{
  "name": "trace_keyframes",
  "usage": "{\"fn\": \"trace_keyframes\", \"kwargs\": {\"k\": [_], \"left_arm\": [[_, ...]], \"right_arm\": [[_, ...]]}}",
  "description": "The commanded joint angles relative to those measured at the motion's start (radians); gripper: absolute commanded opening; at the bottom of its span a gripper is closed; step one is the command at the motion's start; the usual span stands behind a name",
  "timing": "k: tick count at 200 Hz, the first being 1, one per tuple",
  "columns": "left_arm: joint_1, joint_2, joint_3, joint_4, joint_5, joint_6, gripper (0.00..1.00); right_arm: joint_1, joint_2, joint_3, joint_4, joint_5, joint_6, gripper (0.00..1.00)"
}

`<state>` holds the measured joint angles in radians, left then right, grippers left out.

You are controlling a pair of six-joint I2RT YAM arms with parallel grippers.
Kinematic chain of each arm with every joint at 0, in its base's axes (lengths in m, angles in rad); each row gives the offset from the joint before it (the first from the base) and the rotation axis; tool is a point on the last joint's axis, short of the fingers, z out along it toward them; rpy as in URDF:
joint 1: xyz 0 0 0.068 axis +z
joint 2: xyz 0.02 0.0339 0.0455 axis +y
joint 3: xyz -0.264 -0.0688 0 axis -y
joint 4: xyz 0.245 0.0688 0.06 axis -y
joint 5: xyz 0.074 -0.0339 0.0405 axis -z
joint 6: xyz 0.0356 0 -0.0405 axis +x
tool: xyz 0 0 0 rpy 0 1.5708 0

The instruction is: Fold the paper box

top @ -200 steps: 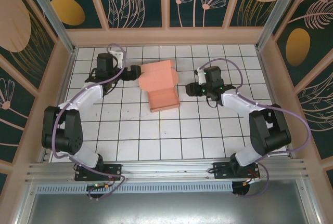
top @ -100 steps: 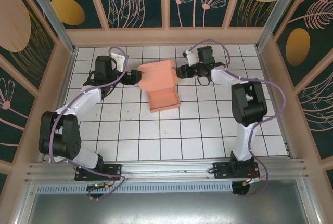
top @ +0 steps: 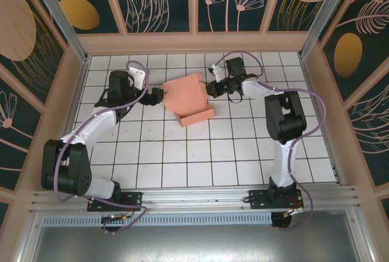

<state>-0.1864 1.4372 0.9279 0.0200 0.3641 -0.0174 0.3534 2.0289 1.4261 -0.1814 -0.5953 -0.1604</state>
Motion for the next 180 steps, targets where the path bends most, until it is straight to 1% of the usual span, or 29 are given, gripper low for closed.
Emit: {"fn": "trace_keyframes", "kwargs": {"k": [1,16,52,62,65,90,106,115,133,166,180], "left_arm": [[-0.001,-0.041,-0.016,0.029,0.026,0.037,0.99],[-0.001,-0.048,-0.014,0.019,0.033,0.043,0.98],[-0.001,-0.034,0.034,-0.074,0.097,0.081,0.87],[-0.003,-0.022,0.039,-0.111,0.117,0.090,0.84],[-0.004,-0.017,0.070,-0.121,0.123,0.092,0.83],[-0.024,0.017,0.139,-0.217,0.157,0.146,0.76],[-0.051,0.046,0.180,-0.311,0.182,0.244,0.70],[-0.062,0.065,0.206,-0.366,0.197,0.291,0.69],[-0.064,0.109,0.253,-0.446,0.225,0.333,0.68],[-0.064,0.151,0.296,-0.496,0.234,0.390,0.67],[-0.064,0.167,0.315,-0.506,0.237,0.410,0.67]], "right_arm": [[0.003,-0.121,-0.081,0.113,0.058,-0.053,0.00],[0.003,-0.173,-0.157,0.189,0.101,-0.060,0.00],[0.007,-0.312,-0.360,0.389,0.144,-0.079,0.00],[0.007,-0.344,-0.401,0.425,0.153,-0.079,0.00],[0.006,-0.354,-0.411,0.431,0.156,-0.079,0.00],[0.007,-0.413,-0.478,0.476,0.161,-0.082,0.00],[0.006,-0.447,-0.528,0.516,0.149,-0.086,0.00],[0.006,-0.458,-0.543,0.519,0.137,-0.098,0.00],[0.004,-0.479,-0.571,0.532,0.111,-0.111,0.00],[0.000,-0.528,-0.629,0.582,0.005,-0.122,0.00],[-0.002,-0.541,-0.639,0.586,-0.016,-0.125,0.00]]}}
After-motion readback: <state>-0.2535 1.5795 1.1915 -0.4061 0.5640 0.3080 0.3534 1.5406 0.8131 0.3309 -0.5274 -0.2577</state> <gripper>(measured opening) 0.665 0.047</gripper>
